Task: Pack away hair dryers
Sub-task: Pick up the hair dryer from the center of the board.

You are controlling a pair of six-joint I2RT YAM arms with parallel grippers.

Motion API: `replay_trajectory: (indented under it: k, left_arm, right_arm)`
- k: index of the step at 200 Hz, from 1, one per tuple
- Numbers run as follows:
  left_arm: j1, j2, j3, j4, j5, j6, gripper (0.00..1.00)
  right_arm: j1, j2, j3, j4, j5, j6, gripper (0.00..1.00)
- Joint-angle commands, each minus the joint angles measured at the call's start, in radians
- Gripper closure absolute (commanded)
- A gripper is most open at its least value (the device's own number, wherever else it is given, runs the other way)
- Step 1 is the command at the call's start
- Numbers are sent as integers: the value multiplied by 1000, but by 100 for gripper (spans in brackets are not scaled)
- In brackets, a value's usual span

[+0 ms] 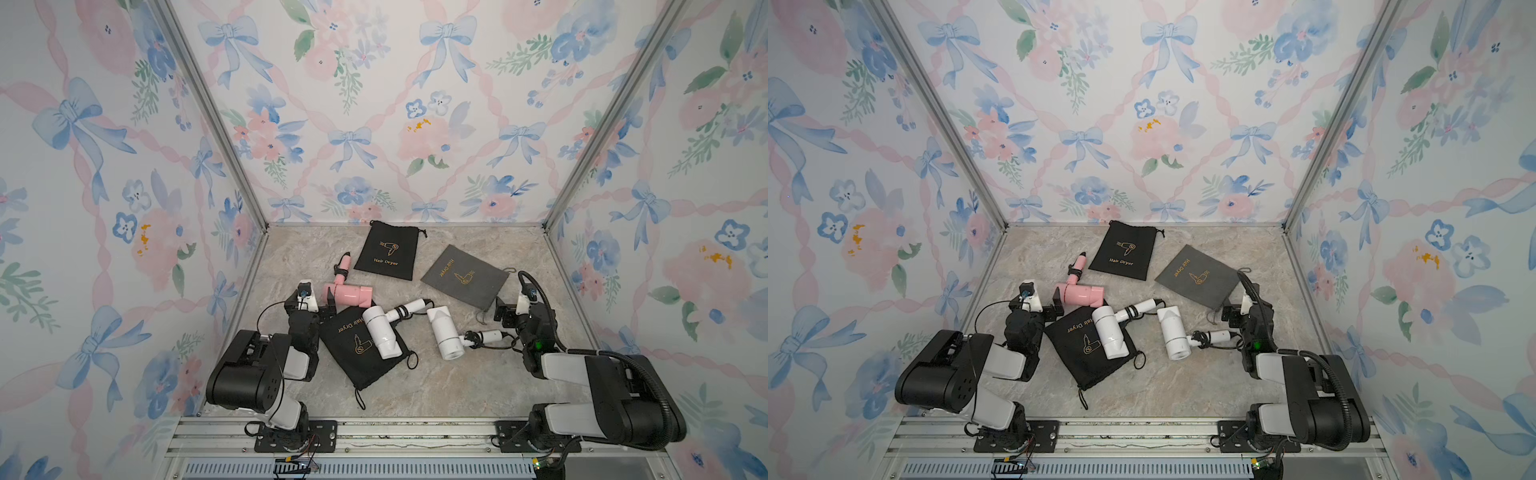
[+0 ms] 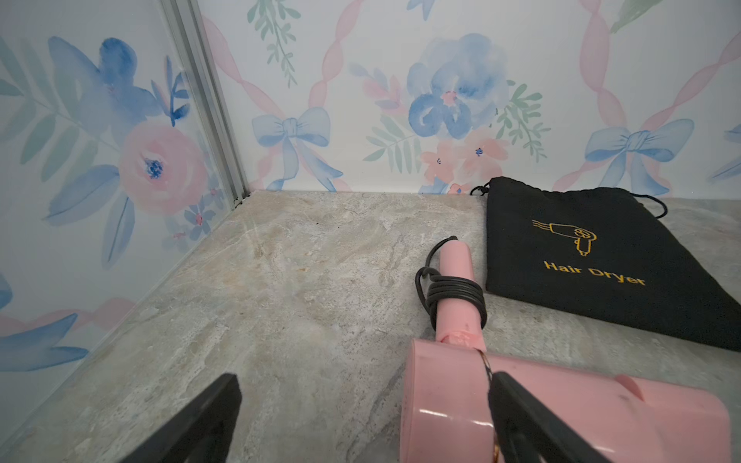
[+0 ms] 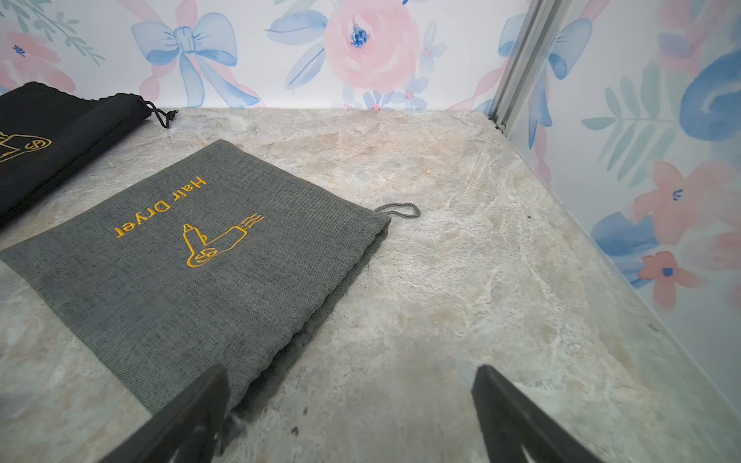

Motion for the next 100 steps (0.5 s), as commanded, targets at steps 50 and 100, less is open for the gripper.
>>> replay_trajectory:
  k: [50, 100]
  left_arm:
    - [-3, 1, 5, 23, 8, 6, 2]
    - [15, 3, 5, 22, 34, -7, 2]
  right_arm:
    - [7, 15, 11, 3, 13, 8, 3]
    - [8, 15, 11, 3, 13, 9, 3]
